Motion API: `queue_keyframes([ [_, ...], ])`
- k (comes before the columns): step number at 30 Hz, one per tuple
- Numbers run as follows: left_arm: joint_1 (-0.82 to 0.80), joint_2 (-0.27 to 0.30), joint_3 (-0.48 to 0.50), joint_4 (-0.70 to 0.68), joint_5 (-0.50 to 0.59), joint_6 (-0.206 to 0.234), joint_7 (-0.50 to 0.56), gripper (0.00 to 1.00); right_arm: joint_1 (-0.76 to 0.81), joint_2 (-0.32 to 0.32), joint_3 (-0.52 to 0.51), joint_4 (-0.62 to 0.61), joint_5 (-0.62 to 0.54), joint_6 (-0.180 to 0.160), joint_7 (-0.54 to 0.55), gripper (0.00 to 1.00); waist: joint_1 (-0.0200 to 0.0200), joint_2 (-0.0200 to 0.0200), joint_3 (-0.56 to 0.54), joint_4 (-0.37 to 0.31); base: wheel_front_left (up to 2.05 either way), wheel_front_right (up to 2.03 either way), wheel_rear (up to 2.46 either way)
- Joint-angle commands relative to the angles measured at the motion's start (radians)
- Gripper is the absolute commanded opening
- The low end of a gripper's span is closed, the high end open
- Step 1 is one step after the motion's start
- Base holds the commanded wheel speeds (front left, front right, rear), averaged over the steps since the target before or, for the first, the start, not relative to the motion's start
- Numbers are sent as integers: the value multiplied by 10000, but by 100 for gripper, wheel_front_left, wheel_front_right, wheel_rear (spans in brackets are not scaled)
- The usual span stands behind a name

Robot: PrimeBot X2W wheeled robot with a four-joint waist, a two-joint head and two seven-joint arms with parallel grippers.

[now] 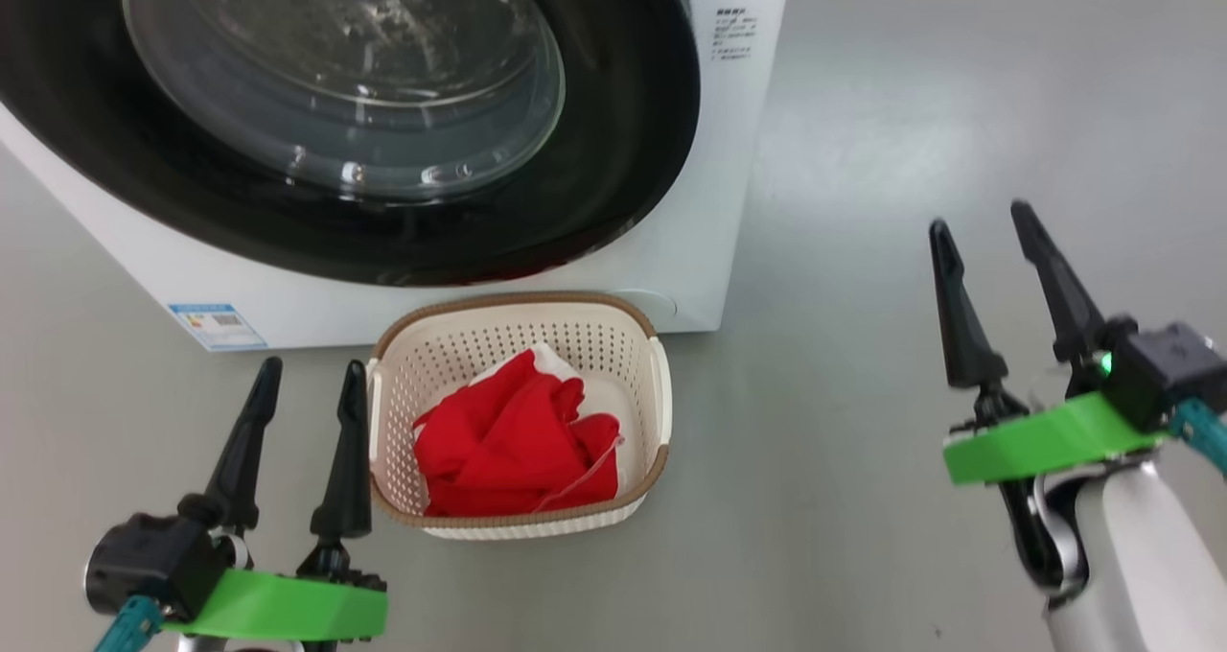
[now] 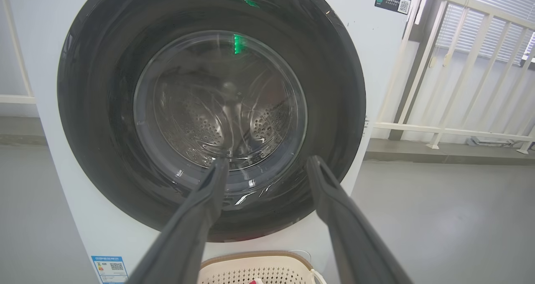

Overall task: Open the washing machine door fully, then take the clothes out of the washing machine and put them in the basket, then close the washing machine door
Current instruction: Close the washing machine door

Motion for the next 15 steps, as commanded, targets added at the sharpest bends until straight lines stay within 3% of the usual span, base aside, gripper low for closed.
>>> queue_keyframes([
  [1, 88, 145, 377, -277, 104, -57, -118, 100, 275, 124, 108, -353, -58, -11, -51, 100, 0, 0, -350, -173, 0, 0, 0],
  [9, 680, 238, 584, -313, 215, -57, -118, 100, 1737, 261, -229, -712, -142, -11, -51, 100, 0, 0, -994, -204, 0, 0, 0],
  [15, 1177, 419, 659, -415, 889, -23, -118, 100, 2517, 288, -442, -912, -142, -11, -51, 100, 0, 0, -1436, -129, 0, 0, 0],
])
